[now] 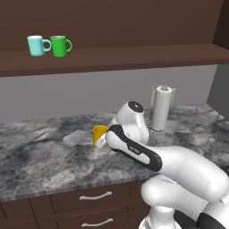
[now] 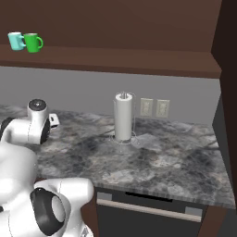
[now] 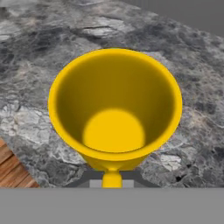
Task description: Pick the mug on the counter and place it in the cabinet with the handle facing the right, like the mugs already inside.
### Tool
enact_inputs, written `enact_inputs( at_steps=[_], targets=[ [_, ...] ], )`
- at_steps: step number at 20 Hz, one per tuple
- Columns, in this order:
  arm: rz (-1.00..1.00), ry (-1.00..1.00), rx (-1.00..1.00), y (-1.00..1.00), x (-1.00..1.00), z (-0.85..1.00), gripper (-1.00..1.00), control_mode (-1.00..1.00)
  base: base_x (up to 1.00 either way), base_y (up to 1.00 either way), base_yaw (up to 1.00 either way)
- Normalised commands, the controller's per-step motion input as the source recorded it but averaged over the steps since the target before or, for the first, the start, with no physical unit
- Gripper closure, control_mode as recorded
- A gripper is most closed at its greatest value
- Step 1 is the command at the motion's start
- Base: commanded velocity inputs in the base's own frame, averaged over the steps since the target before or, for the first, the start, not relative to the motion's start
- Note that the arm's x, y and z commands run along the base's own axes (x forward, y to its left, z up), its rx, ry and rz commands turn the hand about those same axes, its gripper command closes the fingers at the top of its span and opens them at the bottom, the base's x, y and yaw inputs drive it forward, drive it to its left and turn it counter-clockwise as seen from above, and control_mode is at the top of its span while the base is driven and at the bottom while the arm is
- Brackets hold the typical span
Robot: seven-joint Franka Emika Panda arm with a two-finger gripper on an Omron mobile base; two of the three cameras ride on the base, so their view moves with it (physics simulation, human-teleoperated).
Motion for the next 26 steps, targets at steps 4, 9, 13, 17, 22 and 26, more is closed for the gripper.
enact_inputs(
  at_steps=[4,9,13,17,22,26],
  targets=[
    [0.15,-0.02,0.07,0.01,-0.21,0.03,1.0,-1.0,0.0,0.0,0.0],
    [0.2,0.03,0.09,0.08,-0.19,0.17,1.0,-1.0,0.0,0.0,0.0],
    [0.23,0.1,0.1,0.05,-0.19,0.36,1.0,-1.0,0.0,0.0,0.0],
    [0.24,0.04,0.06,0.01,-0.25,0.48,1.0,-1.0,0.0,0.0,0.0],
    [0.1,-0.01,0.0,0.07,-0.53,0.21,1.0,-1.0,0.0,0.0,0.0],
    [0.04,-0.02,0.01,0.0,-0.51,0.28,1.0,-1.0,0.0,0.0,0.0]
  ],
)
